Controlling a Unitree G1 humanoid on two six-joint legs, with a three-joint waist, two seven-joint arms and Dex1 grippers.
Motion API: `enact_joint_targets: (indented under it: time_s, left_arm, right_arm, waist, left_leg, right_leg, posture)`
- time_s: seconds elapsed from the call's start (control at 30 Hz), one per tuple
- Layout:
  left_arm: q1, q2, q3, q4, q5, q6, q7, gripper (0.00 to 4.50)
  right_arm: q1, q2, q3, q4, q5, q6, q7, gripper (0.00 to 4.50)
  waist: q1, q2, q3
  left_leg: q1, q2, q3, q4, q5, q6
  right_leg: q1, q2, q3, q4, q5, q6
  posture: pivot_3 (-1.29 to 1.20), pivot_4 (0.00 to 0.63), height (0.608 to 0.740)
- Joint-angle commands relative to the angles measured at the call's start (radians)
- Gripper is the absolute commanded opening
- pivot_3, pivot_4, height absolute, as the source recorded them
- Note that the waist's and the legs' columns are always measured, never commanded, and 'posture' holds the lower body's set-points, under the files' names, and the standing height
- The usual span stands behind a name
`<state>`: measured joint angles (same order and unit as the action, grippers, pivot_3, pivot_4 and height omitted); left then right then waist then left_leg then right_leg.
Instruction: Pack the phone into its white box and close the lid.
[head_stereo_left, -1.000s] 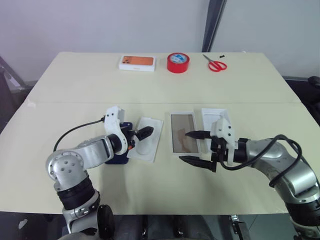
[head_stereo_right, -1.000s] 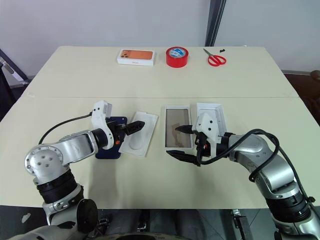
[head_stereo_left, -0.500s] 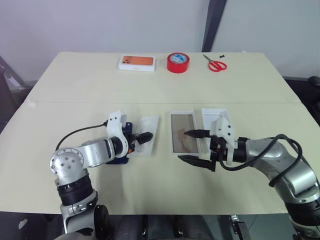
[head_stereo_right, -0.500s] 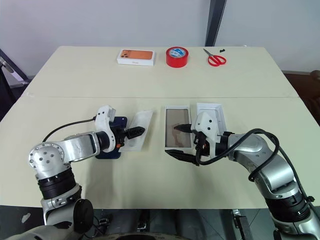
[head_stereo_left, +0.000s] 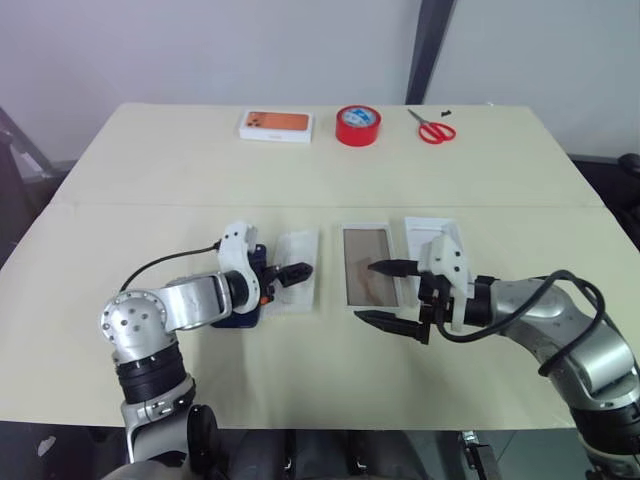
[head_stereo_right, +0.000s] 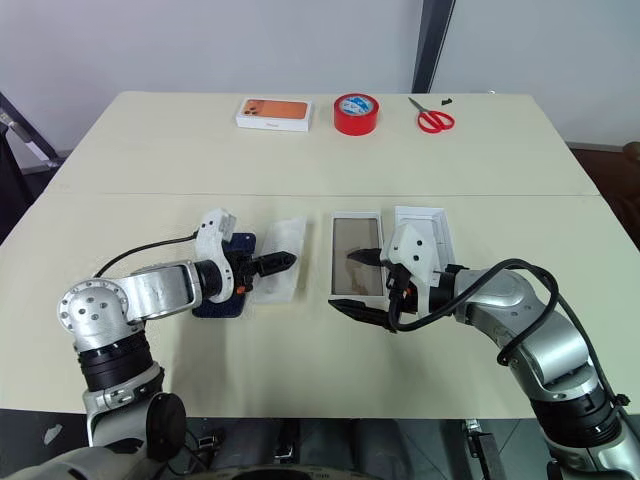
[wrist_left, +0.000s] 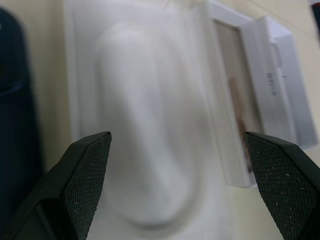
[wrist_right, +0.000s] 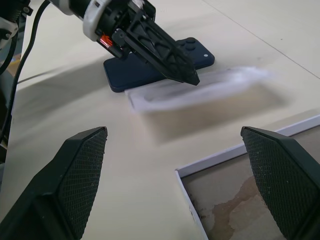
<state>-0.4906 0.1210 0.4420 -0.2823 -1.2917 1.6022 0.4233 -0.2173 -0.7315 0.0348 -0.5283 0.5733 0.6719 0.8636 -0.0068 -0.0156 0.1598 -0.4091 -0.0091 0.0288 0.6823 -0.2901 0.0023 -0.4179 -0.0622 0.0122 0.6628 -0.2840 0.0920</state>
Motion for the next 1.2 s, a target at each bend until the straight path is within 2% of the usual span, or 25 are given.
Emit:
enact_joint_targets:
  time_s: [0.03,0.27,0.57,0.93,1.2]
  left_arm:
    - [-0.016,0.019,0.012,-0.034,-0.082,-0.040,0.032,4.46]
    - [0.002,0.102,-0.027,-0.008,-0.156,-0.117,0.116,4.46]
    - [0.036,0.167,-0.144,0.028,-0.215,-0.196,0.162,4.46]
    - [0.060,0.248,-0.233,0.049,-0.258,-0.270,0.179,4.46]
    - [0.063,0.291,-0.287,0.027,-0.361,-0.351,0.180,4.46]
  right_arm:
    - [-0.020,0.006,0.000,-0.030,0.018,-0.003,0.005,4.48]
    - [-0.028,0.007,0.005,-0.023,0.016,-0.002,0.014,4.48]
    - [-0.028,0.009,0.006,-0.030,0.021,0.004,0.007,4.48]
    - [-0.012,0.009,0.000,-0.039,0.021,0.005,0.001,4.48]
    - [-0.015,0.012,0.006,-0.032,0.019,-0.001,0.003,4.48]
  waist:
    - [-0.002,0.000,0.000]
    - [-0.001,0.000,0.000]
    - [-0.001,0.000,0.000]
    - [-0.002,0.000,0.000]
    - [-0.002,0.000,0.000]
  left_leg:
    - [0.000,0.000,0.000,0.000,0.000,0.000]
    - [0.000,0.000,0.000,0.000,0.000,0.000]
    - [0.000,0.000,0.000,0.000,0.000,0.000]
    - [0.000,0.000,0.000,0.000,0.000,0.000]
    - [0.000,0.000,0.000,0.000,0.000,0.000]
  right_leg:
    - [0.000,0.000,0.000,0.000,0.000,0.000]
    - [0.000,0.000,0.000,0.000,0.000,0.000]
    - [0.000,0.000,0.000,0.000,0.000,0.000]
    - [0.000,0.000,0.000,0.000,0.000,0.000]
    - [0.000,0.000,0.000,0.000,0.000,0.000]
  posture:
    - [0.00,0.150,0.725]
    - [0.00,0.150,0.725]
    - [0.00,0.150,0.725]
    - [0.00,0.150,0.725]
    - [0.00,0.150,0.725]
